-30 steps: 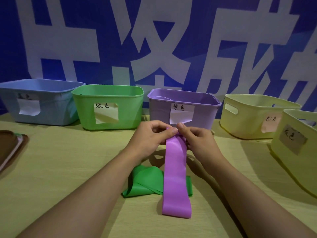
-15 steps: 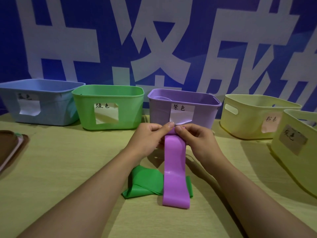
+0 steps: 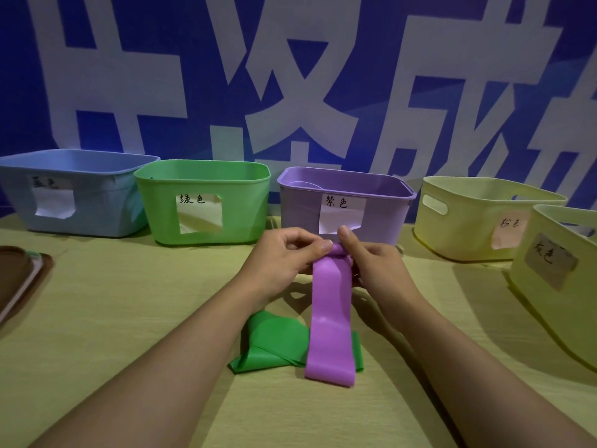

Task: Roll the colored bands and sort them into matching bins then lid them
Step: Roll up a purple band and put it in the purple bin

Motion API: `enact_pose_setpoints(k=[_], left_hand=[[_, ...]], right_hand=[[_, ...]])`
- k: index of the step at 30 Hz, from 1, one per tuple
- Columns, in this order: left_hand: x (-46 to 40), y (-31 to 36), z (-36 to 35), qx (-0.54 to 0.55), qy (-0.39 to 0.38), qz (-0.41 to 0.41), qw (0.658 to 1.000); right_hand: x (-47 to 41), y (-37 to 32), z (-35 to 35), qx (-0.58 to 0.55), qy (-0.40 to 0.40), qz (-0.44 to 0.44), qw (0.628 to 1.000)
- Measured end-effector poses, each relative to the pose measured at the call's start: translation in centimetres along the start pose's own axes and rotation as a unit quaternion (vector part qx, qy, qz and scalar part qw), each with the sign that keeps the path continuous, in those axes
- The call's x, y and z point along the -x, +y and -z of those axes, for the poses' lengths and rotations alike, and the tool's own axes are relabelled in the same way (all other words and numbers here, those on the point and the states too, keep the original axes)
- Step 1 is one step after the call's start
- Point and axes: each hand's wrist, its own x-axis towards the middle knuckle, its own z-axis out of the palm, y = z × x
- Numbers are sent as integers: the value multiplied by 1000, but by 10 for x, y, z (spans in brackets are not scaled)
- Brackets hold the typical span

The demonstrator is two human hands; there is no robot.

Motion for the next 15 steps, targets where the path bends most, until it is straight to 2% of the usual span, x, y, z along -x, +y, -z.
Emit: enact_pose_setpoints(k=[10,15], left_hand=[[0,-1,1,11,-3,-12,1000],[-1,-3,0,10,-8,43,999]], right_hand=[[-5,5,1,3,-15,51,999],[-8,5,2,-2,-21,51,998]])
